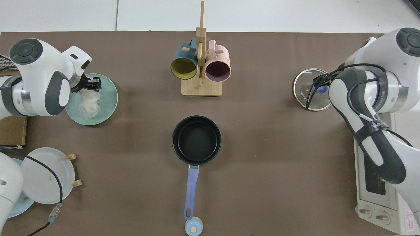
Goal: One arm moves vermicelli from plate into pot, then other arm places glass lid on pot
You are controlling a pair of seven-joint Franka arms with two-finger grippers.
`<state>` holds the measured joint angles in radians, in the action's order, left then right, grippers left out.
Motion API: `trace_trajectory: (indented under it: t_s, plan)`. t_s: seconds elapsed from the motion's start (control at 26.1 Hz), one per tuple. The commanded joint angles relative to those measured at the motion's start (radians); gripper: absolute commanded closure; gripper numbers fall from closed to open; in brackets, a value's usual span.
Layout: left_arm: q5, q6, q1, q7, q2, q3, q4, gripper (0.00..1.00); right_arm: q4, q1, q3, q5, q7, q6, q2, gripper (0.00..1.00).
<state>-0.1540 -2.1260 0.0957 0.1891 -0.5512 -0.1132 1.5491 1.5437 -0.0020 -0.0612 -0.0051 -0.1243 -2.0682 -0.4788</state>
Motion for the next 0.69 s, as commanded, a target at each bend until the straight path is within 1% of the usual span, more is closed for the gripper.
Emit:
trace_trajectory:
  t_s: [0.0, 0.15, 0.35, 0.5, 0.65]
  plan:
    - [0.016, 0.092, -0.004, 0.038, 0.059, -0.014, -0.035, 1.0, 0.003, -0.026, 0.011, 0.027, -0.048, -0.047, -0.038, 0.0]
    - [0.054, 0.115, -0.008, 0.073, 0.141, -0.037, -0.026, 1.0, -0.002, -0.03, 0.011, 0.03, -0.044, -0.095, -0.075, 0.0]
    - [0.094, 0.196, -0.014, 0.111, 0.223, -0.06, -0.024, 1.0, -0.005, -0.026, 0.009, 0.108, -0.044, -0.101, -0.098, 0.0]
    - [0.102, 0.26, -0.016, 0.174, 0.273, -0.118, -0.02, 1.0, -0.008, -0.021, 0.009, 0.106, -0.043, -0.104, -0.124, 0.0]
    - [0.105, 0.307, -0.016, 0.262, 0.295, -0.215, -0.011, 1.0, -0.03, -0.013, 0.009, 0.088, -0.041, -0.102, -0.144, 0.01]
